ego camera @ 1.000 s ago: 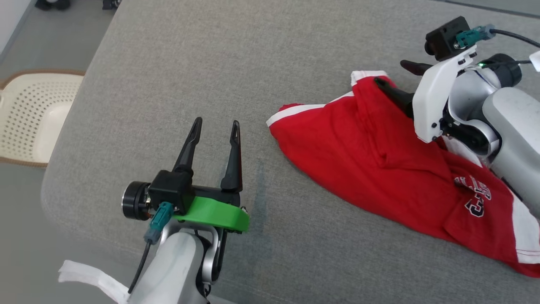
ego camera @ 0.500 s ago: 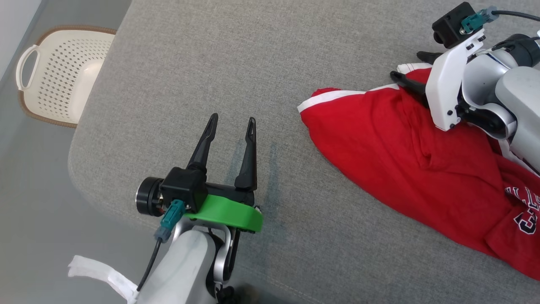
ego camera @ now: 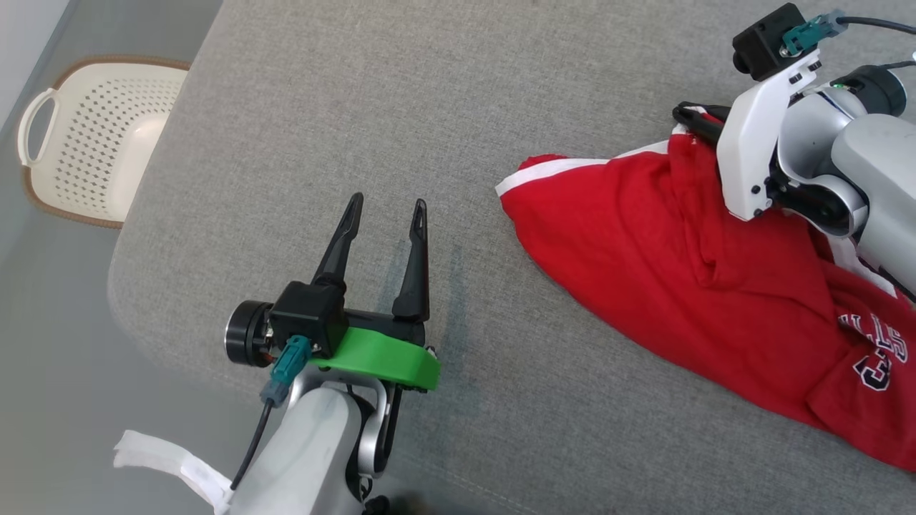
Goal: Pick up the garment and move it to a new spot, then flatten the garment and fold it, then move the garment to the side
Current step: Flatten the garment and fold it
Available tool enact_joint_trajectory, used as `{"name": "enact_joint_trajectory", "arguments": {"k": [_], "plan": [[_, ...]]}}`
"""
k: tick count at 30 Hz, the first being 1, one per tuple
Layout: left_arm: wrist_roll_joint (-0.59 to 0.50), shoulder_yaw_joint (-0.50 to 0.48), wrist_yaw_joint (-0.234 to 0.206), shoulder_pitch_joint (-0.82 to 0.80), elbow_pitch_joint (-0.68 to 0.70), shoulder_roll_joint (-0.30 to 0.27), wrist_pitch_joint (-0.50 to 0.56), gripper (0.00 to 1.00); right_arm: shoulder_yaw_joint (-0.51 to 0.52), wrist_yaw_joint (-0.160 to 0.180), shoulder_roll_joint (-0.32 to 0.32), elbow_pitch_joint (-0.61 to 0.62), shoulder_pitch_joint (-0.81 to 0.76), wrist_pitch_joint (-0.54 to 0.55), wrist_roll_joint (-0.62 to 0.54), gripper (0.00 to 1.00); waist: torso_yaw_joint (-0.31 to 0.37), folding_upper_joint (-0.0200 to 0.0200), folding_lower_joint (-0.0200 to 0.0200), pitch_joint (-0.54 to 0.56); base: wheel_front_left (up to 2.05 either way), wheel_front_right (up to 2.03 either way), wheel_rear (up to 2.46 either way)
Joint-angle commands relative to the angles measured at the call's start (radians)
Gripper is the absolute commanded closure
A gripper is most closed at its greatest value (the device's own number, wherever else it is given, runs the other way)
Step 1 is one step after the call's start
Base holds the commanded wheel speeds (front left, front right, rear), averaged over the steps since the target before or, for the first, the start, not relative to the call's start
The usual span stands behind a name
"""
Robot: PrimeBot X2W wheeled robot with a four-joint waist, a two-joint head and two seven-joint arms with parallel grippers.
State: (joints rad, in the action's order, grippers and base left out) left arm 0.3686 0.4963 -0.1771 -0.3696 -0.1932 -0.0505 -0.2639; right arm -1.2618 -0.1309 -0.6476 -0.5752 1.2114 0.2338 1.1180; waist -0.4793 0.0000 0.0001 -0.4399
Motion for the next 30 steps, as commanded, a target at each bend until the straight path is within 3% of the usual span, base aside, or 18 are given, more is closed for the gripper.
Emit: {"name": "enact_joint_trajectory", "arguments": {"k": [1, 16, 30], "plan": [[-0.006, -0.005, 0.003, -0.003, -0.003, -0.001, 0.0, 0.0, -0.004, 0.001, -0.001, -0.001, 0.001, -0.018, 0.011, 1.0, 0.022, 0.0, -0.0001, 0.026, 0.0, 0.0, 0.0], [-0.058, -0.076, 0.035, 0.064, -0.06, -0.002, 0.0, 0.0, -0.016, 0.001, -0.032, 0.073, -0.049, -0.227, 0.05, 1.0, 0.175, 0.0, -0.0001, 0.218, 0.0, 0.0, 0.0], [-0.099, -0.159, 0.068, 0.169, -0.099, -0.002, 0.0, 0.0, -0.017, 0.001, -0.205, 0.362, -0.293, -0.374, 0.056, 1.0, 0.364, 0.0, -0.0001, 0.386, 0.0, 0.0, 0.0]]}}
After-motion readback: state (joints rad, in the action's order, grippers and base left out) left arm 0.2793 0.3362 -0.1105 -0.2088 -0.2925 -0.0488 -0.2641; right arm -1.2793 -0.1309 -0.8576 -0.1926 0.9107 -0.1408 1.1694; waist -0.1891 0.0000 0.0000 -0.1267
